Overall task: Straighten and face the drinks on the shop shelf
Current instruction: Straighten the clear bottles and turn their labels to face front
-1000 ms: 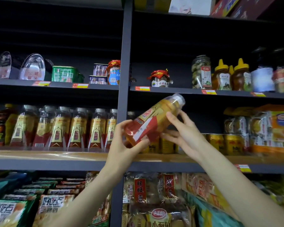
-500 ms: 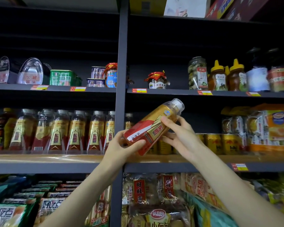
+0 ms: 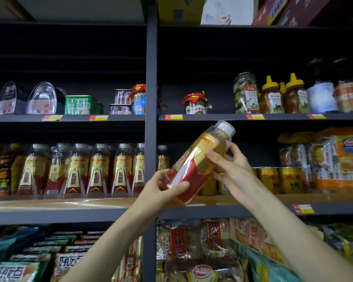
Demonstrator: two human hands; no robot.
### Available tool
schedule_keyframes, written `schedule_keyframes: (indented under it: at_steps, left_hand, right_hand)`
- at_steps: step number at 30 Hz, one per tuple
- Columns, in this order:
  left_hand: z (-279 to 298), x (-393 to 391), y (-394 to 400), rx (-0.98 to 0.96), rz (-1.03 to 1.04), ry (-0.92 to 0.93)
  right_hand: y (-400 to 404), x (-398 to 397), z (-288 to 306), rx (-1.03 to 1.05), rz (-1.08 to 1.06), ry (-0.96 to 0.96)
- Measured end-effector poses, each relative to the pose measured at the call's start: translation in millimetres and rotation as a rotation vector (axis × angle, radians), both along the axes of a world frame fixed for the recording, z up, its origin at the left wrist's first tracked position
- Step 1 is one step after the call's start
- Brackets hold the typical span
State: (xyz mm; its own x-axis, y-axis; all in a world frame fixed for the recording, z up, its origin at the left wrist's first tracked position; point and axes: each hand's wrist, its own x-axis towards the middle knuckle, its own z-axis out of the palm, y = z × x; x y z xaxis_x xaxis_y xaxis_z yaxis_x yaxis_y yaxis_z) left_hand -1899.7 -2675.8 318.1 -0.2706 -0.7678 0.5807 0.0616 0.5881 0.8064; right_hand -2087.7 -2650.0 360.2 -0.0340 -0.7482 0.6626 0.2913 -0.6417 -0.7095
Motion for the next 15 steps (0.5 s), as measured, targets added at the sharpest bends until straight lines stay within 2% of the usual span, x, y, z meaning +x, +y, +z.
schedule_keyframes:
  at_steps: [5, 8, 10, 12, 15]
  left_hand:
    - [-9, -9, 4, -0.190, 0.250, 0.021]
    - [-11, -11, 4, -0.488, 0.476, -0.028]
    - [-7, -11, 9, -0.628, 0.474, -0.056]
    - [3, -11, 17, -0.679, 0.403, -0.053]
    - [8, -11, 22, -0.732, 0.310, -0.108]
  right_hand:
    - [1, 0, -3, 0.038, -0.002, 0.056]
    - [-1, 6, -8, 0.198, 0.043, -0.011]
    - [-2, 8, -13, 0.332, 0.156, -0.162]
    - [-4, 9, -16, 0.435, 0.254, -0.269]
    - [-10, 7, -17, 0.487, 0.232, -0.286]
